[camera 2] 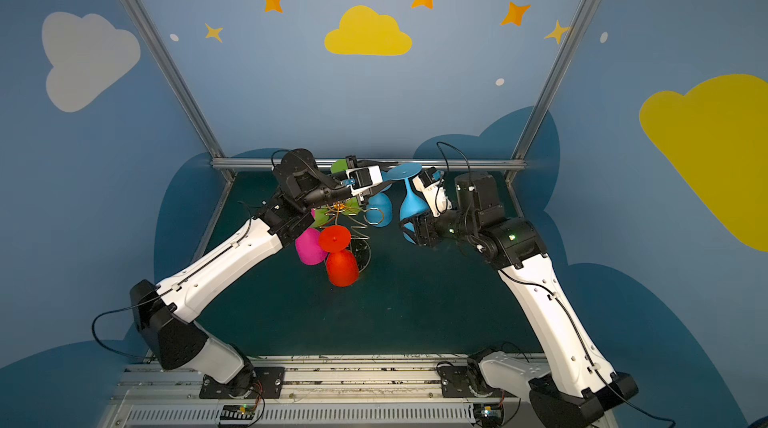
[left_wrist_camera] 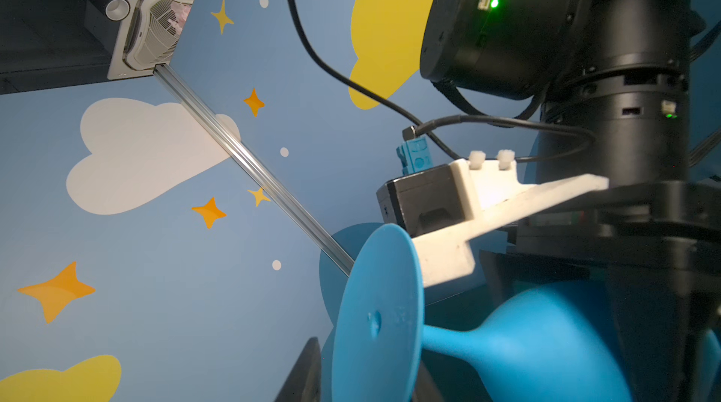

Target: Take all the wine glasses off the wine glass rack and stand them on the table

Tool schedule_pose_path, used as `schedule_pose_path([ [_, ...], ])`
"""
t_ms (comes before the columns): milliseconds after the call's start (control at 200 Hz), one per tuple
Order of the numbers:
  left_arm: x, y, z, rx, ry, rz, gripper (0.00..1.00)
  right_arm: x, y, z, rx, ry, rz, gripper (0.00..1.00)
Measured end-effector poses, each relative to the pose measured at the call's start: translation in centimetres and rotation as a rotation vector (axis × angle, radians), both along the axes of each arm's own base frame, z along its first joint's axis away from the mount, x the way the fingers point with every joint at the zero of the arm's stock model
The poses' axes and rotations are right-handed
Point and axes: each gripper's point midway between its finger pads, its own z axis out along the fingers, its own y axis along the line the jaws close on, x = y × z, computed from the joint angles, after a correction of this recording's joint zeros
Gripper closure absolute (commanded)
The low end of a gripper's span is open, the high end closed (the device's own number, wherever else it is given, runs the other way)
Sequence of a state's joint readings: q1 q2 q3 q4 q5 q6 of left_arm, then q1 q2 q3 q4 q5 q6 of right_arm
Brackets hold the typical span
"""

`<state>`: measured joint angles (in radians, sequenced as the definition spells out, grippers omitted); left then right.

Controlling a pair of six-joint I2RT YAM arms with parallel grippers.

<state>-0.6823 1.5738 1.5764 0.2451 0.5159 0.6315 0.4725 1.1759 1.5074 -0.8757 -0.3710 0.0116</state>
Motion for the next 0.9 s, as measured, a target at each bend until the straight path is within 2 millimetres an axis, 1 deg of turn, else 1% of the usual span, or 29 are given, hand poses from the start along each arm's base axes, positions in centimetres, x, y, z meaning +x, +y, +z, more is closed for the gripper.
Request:
schedule_pose_path([
  [65,0.0,-0.1,-0.1,0.003,-0.005,-0.001,0.78,0.0,0.1,0.0,0.005,0.007,0.001,0.77],
  [145,-0.1,-0.2,-0.2,0.009,-0.011,-0.004,0.87,0.0,0.2,0.0,0.010,0.011,0.000,0.77],
  [225,-0.1,-0.4,-0.4,0.017,-0.023,-0.003,0.92,0.0,0.1,-0.1,0.014,0.022,-0.006,0.73],
  [265,0.0,-0.4,-0.5,0.024,-0.035,-0.002,0.94,-0.1,0.1,-0.1,0.018,0.029,-0.009,0.68],
  [305,0.1,-0.4,-0.6,0.029,-0.044,0.000,0.97,-0.1,0.1,-0.1,0.020,0.036,-0.012,0.60],
  [365,0.1,-0.5,-0.7,0.032,-0.048,0.003,0.97,-0.2,0.1,-0.2,0.022,0.044,-0.015,0.47],
  [456,0.3,-0.4,-0.7,0.030,-0.055,0.015,0.97,-0.2,0.1,0.0,0.032,0.047,-0.022,0.25],
  [501,0.6,-0.4,-0.9,0.028,-0.053,0.031,0.97,-0.2,0.0,0.2,0.038,0.042,-0.027,0.20],
  [601,1.7,0.0,-1.3,0.015,-0.021,0.080,0.97,-0.2,-0.6,1.2,0.056,0.009,-0.054,0.16],
  [701,1.9,0.2,-1.1,-0.016,0.011,0.106,0.97,0.0,-1.2,2.6,0.095,-0.029,-0.084,0.14],
  [811,2.2,0.8,-1.0,-0.052,0.065,0.148,0.97,0.1,-1.9,4.7,0.170,-0.087,-0.109,0.13],
  [901,2.4,1.5,-0.8,-0.092,0.132,0.186,0.97,-0.3,-2.7,6.6,0.247,-0.134,-0.127,0.13],
])
